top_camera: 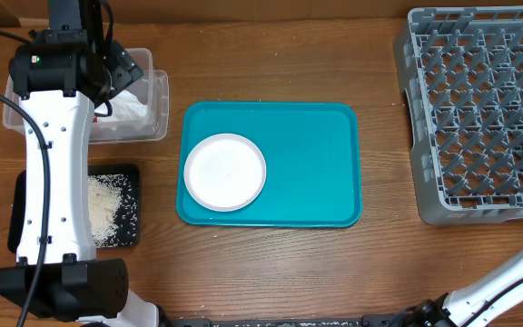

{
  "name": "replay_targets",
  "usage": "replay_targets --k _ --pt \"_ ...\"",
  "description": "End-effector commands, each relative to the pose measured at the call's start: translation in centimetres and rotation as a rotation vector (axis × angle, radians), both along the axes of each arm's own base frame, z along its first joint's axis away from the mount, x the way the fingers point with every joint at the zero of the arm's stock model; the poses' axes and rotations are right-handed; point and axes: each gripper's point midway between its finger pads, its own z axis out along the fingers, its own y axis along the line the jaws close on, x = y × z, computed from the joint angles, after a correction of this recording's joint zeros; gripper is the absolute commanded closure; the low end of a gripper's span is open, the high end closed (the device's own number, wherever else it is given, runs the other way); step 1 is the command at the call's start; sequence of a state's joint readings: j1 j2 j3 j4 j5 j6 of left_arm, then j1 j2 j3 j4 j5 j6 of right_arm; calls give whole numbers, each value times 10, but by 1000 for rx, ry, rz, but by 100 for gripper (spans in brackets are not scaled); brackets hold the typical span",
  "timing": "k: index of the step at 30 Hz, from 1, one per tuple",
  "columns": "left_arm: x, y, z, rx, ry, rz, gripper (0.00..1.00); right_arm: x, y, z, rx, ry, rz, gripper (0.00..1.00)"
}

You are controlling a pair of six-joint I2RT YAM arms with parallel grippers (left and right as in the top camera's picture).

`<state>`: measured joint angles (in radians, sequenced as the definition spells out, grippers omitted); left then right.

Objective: Sort waste into correct bins and load items into the dishwasher
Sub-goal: 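Lower the bowl into the dish rack and open the right gripper, then reach the right gripper to the white plate rim on the tray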

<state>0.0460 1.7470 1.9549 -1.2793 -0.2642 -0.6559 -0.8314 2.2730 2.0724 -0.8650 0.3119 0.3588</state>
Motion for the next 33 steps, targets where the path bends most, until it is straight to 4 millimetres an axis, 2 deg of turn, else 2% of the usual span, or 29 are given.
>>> replay_targets --k 1,5,9,10,12,15,18,20,23,24,25,26,28,31,32,33 --pt "1 -1 1 -9 -9 10 0 17 22 110 -70 -266 71 79" --pt "1 -1 1 -8 -9 9 0 42 67 169 2 -489 270 70" --pt "1 -1 1 -9 -9 10 0 71 141 227 158 -752 595 61" --pt "1 -1 1 -8 -9 9 0 79 169 243 215 -826 714 59" --pt "1 -1 1 -8 -9 9 0 86 206 259 302 -897 853 55" --pt "1 -1 1 -9 -9 9 0 94 265 263 467 -928 991 54" --pt "1 -1 1 -8 -9 9 0 104 327 244 570 -831 1088 53" --pt "1 -1 1 -8 -9 9 0 109 369 216 572 -675 1130 48" --pt "1 -1 1 -9 -9 10 0 109 432 170 526 -374 1132 30" --pt "1 -1 1 -8 -9 9 0 108 448 162 518 -318 1151 25" --pt "1 -1 1 -8 -9 10 0 104 473 153 510 -250 1187 21" --pt "1 -1 1 -8 -9 9 0 97 514 138 504 -151 1254 17" --pt "1 -1 1 -8 -9 9 0 88 563 121 500 -50 1334 16" --pt "1 -1 1 -8 -8 9 0 76 618 93 478 69 1437 16" --pt "1 -1 1 -8 -9 9 0 71 639 77 476 122 1453 16" --pt "1 -1 1 -9 -9 10 0 67 652 65 478 158 1448 16"
